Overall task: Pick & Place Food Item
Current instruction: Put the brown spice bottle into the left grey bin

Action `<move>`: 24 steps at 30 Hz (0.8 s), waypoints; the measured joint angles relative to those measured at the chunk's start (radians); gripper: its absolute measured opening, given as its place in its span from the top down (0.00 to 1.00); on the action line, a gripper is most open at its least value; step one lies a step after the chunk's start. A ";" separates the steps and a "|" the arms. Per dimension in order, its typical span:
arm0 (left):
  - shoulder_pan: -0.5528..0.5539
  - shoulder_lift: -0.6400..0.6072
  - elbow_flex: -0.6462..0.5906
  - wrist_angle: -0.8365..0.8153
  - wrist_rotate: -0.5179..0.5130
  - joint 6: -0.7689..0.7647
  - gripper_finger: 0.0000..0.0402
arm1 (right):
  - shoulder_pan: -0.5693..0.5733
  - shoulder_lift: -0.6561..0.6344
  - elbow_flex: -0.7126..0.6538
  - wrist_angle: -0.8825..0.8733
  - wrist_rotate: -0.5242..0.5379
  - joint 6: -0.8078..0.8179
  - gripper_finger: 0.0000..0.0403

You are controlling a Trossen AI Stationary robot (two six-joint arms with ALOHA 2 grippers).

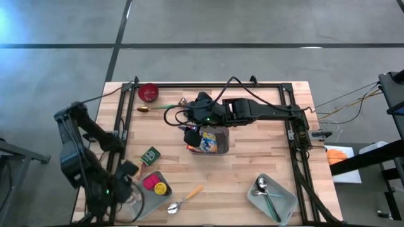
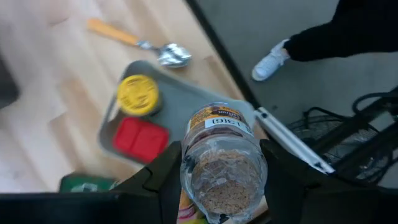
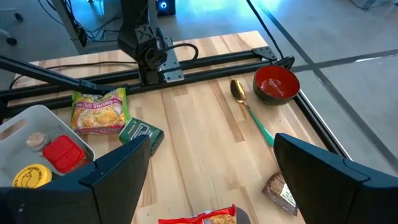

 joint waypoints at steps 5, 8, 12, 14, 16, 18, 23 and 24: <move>-0.049 0.059 0.000 0.058 0.015 0.004 0.59 | 0.000 0.000 -0.002 0.000 0.000 0.000 0.16; -0.071 0.104 0.000 0.059 0.032 0.008 0.59 | 0.000 0.000 -0.002 0.000 0.000 0.000 0.16; -0.102 0.170 0.000 0.059 0.054 0.007 0.59 | 0.000 0.000 -0.003 0.000 0.000 0.000 0.16; -0.113 0.194 0.000 0.059 0.053 0.007 0.59 | 0.000 0.000 -0.003 0.000 0.000 0.000 0.16; -0.116 0.212 0.000 0.058 0.052 0.005 0.59 | 0.000 0.000 -0.003 0.000 0.000 0.000 0.16; -0.116 0.216 -0.014 0.063 0.041 -0.006 0.59 | 0.000 0.000 -0.003 0.000 0.000 0.000 0.16; -0.115 0.161 -0.148 0.110 0.021 -0.072 0.59 | 0.000 0.000 -0.003 0.000 0.000 0.000 0.16; -0.115 0.139 -0.185 0.137 0.021 -0.088 0.59 | 0.000 0.000 -0.003 0.000 0.000 0.000 0.16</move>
